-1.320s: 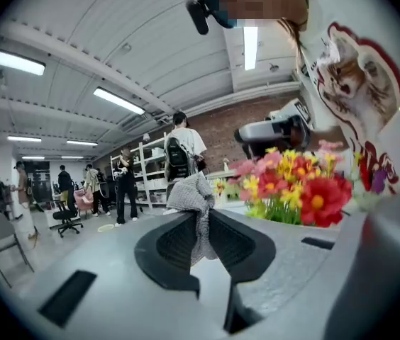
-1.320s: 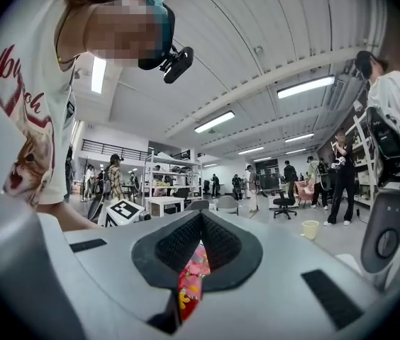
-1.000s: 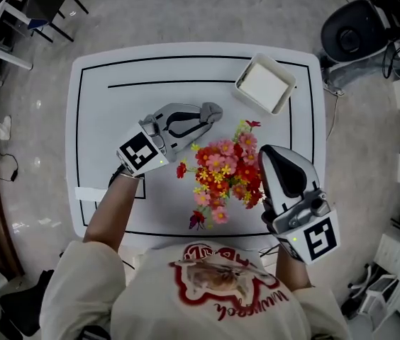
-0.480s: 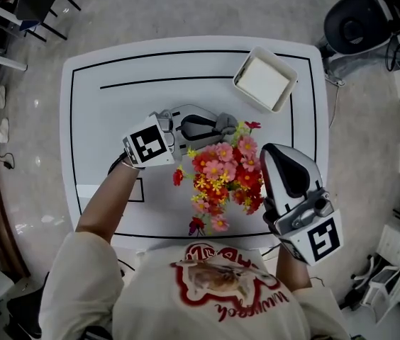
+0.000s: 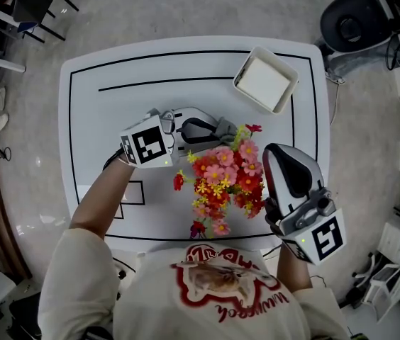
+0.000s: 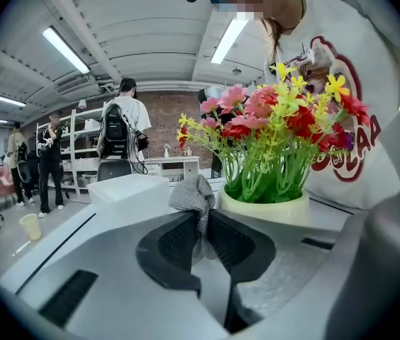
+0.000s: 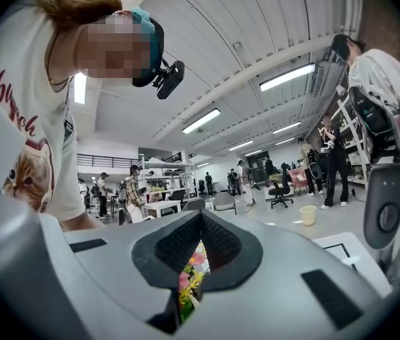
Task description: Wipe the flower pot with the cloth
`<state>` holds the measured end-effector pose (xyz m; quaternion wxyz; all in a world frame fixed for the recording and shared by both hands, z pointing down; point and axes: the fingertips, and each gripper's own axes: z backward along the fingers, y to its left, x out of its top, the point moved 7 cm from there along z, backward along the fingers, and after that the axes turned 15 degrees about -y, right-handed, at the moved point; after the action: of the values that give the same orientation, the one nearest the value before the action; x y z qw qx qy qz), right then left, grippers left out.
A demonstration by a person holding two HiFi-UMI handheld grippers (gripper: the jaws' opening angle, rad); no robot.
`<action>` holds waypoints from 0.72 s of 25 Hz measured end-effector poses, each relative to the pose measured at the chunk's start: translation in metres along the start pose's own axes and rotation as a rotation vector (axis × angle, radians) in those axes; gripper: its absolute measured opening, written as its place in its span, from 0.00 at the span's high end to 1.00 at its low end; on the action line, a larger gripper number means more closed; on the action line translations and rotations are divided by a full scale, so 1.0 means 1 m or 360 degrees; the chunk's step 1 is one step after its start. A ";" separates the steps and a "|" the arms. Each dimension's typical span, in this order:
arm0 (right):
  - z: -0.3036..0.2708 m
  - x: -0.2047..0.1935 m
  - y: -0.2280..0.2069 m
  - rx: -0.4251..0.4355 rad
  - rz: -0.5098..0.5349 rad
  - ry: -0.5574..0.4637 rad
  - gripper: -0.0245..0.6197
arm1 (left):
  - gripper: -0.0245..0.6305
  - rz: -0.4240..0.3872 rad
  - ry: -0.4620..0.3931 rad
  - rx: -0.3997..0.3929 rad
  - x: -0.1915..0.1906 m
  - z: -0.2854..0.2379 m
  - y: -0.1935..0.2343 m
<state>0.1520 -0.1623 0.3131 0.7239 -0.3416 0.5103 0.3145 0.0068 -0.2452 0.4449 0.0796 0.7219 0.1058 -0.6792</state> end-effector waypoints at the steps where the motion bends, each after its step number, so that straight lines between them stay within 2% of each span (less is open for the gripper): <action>1: 0.000 0.000 0.000 -0.0001 0.0000 0.0001 0.96 | 0.90 0.0000 -0.0001 -0.0002 0.000 0.000 0.000; 11: 0.001 0.002 0.001 -0.0015 0.0013 -0.0016 0.96 | 0.90 0.0039 0.0005 -0.0034 -0.003 0.004 -0.002; 18: -0.003 0.006 0.006 -0.0015 0.0027 -0.0008 0.96 | 0.90 0.0067 -0.0013 0.0011 -0.002 0.009 -0.006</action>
<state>0.1467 -0.1607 0.3056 0.7209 -0.3398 0.5098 0.3239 -0.0032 -0.2417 0.4464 0.0919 0.7215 0.0879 -0.6806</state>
